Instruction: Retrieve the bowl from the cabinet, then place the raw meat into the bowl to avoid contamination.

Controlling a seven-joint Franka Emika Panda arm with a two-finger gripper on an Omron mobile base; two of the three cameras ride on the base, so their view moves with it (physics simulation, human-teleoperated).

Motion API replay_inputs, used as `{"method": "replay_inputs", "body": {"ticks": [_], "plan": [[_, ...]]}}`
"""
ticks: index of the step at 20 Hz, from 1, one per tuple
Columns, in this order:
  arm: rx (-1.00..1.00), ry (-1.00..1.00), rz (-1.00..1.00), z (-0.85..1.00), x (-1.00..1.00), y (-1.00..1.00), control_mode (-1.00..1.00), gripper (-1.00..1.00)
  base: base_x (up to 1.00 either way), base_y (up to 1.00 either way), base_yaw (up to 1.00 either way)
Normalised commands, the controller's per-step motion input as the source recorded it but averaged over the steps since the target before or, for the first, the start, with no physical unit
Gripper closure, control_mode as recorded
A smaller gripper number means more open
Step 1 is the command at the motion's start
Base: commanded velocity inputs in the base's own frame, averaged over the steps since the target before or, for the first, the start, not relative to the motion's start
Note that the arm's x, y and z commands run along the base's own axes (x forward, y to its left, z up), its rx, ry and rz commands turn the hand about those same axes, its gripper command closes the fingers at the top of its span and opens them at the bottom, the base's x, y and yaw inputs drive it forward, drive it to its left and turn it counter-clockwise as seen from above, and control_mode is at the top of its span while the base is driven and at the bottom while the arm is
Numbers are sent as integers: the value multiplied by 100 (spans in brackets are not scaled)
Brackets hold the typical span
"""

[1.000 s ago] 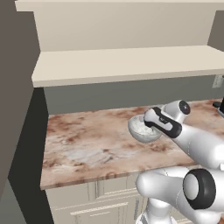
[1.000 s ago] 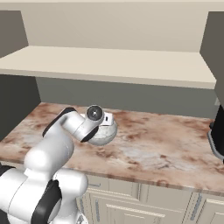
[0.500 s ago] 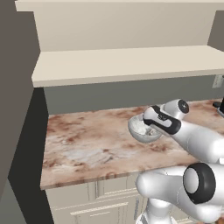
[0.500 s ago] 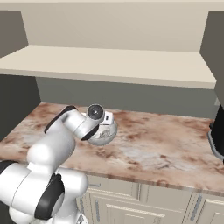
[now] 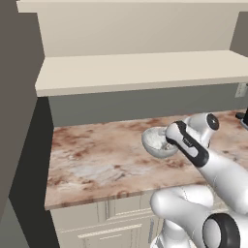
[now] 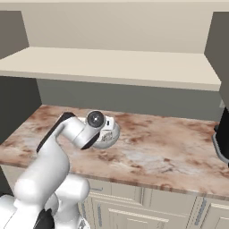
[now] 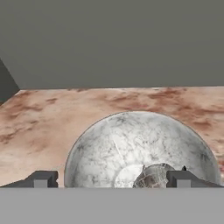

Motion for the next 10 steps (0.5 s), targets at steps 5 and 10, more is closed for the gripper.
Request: {"method": "replay_inputs", "body": {"ticks": [5,10], "plan": [[0,-6,0,14,-77,0,-100,-100,0,0,0],[0,-4,0,17,-85,-1,-100,-100,0,0,0]]}}
